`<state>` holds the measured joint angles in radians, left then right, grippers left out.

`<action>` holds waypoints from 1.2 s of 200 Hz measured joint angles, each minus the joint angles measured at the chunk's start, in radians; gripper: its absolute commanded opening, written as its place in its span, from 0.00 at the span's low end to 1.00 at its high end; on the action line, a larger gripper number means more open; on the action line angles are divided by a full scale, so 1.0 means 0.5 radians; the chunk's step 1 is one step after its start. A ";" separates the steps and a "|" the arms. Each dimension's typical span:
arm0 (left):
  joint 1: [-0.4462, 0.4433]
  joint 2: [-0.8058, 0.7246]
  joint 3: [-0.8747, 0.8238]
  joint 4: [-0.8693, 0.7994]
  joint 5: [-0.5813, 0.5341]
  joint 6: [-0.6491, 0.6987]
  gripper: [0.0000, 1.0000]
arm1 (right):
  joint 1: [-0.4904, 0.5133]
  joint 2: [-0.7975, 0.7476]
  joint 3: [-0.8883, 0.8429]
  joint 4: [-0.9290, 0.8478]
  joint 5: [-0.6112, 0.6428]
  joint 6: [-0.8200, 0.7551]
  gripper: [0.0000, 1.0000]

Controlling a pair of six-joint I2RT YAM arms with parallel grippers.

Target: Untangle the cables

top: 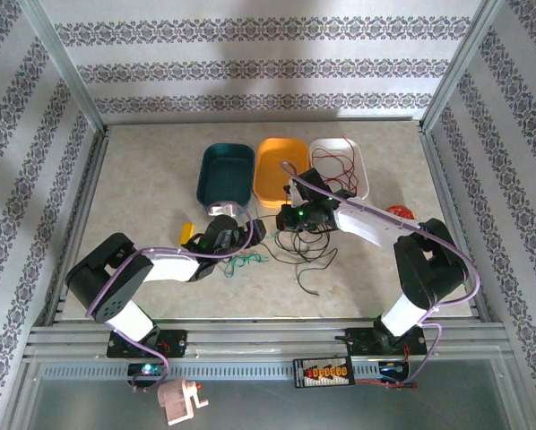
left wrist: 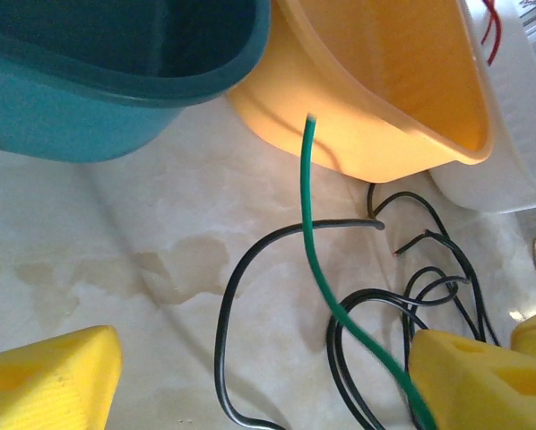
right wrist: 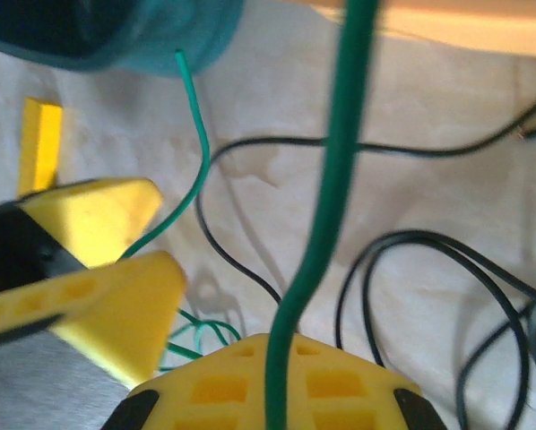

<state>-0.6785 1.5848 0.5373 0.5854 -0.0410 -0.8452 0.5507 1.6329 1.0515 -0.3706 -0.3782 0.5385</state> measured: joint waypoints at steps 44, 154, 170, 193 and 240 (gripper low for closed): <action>0.010 -0.132 -0.060 0.024 -0.099 -0.004 0.87 | -0.102 -0.130 0.007 -0.232 0.015 -0.098 0.00; 0.026 -0.454 -0.129 -0.266 -0.556 -0.024 0.90 | -0.291 0.670 1.370 -0.761 0.161 -0.410 0.00; 0.026 -0.445 -0.129 -0.266 -0.555 -0.024 0.90 | -0.323 0.879 1.558 -0.877 0.200 -0.461 0.00; 0.026 -0.410 -0.128 -0.266 -0.552 -0.024 0.91 | -0.329 1.058 1.723 -1.013 0.259 -0.511 0.00; 0.026 -0.339 -0.127 -0.266 -0.516 -0.021 0.91 | -0.307 1.199 2.007 -1.243 0.269 -0.639 0.38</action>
<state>-0.6655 1.4155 0.4740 0.4522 -0.2989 -0.8558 0.3973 2.2322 2.0552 -0.9920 -0.2436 0.2188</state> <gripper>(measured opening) 0.907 0.285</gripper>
